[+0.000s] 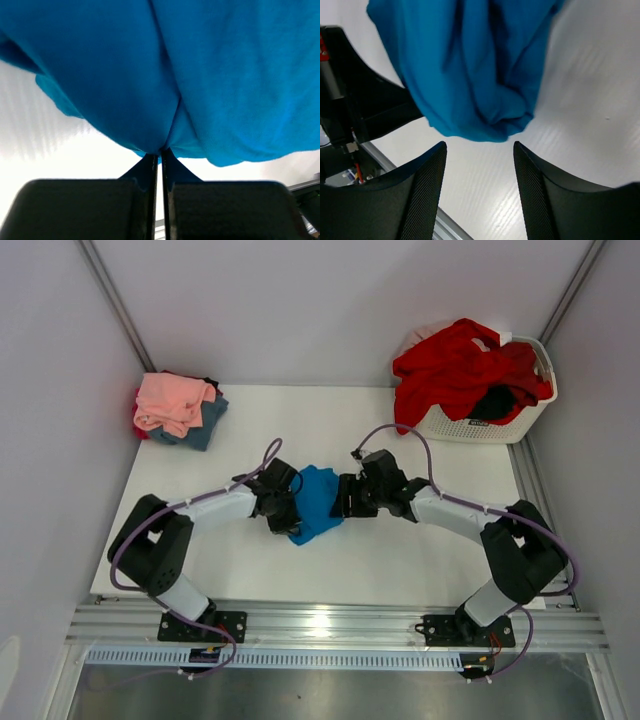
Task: Fold and stack the t-shirts
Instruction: Smooth out wrinkles on the folded tshirt
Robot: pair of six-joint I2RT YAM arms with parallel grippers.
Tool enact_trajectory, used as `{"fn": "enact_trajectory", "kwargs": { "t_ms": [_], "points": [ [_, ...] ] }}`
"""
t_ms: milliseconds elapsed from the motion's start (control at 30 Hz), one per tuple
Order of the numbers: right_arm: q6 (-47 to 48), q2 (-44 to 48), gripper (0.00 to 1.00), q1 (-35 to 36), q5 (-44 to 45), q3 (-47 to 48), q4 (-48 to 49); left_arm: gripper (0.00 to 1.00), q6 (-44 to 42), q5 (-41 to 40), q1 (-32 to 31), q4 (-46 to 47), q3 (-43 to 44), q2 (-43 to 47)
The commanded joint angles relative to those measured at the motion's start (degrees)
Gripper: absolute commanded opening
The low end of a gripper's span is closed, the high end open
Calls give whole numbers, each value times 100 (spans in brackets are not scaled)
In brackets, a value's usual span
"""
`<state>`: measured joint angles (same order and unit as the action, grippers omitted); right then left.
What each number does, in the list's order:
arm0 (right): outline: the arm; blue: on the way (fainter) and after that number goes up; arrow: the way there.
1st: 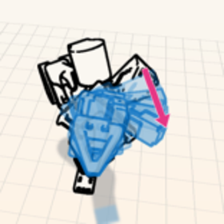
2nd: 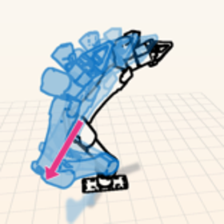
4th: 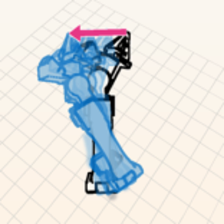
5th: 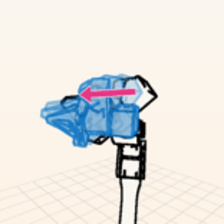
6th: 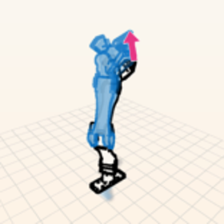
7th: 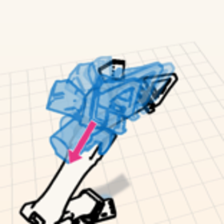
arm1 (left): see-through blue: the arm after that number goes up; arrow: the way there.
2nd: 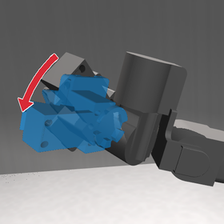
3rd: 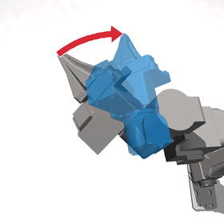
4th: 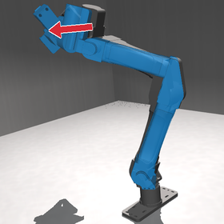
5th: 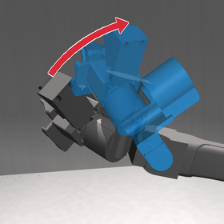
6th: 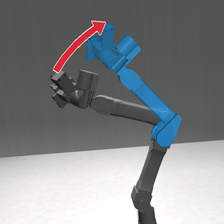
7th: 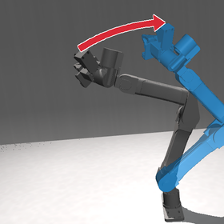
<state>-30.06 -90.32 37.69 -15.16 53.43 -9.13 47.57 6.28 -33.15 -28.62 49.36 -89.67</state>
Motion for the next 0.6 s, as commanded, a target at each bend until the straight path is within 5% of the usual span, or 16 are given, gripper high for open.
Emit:
{"fn": "enact_trajectory", "kwargs": {
  "t_ms": [0, 133, 233, 267, 567],
  "points": [
    [-201, -126, 59, 89, -207, 27, 438, 0, 94, 66, -104, 147, 486, -252],
    [-237, -214, 51, 151, -224, 53, 517, 0, 59, 57, -104, 76, 863, -525],
    [-219, -328, 23, 159, -224, 124, 508, 0, 24, 48, -122, 6, 1049, -640],
    [-202, -371, 2, 159, -224, 150, 500, 0, 24, 48, -122, 14, 1040, -640],
    [-44, -442, 4, 168, -58, 291, 368, 0, -46, 92, -122, 58, 873, -508]
  ]
}}
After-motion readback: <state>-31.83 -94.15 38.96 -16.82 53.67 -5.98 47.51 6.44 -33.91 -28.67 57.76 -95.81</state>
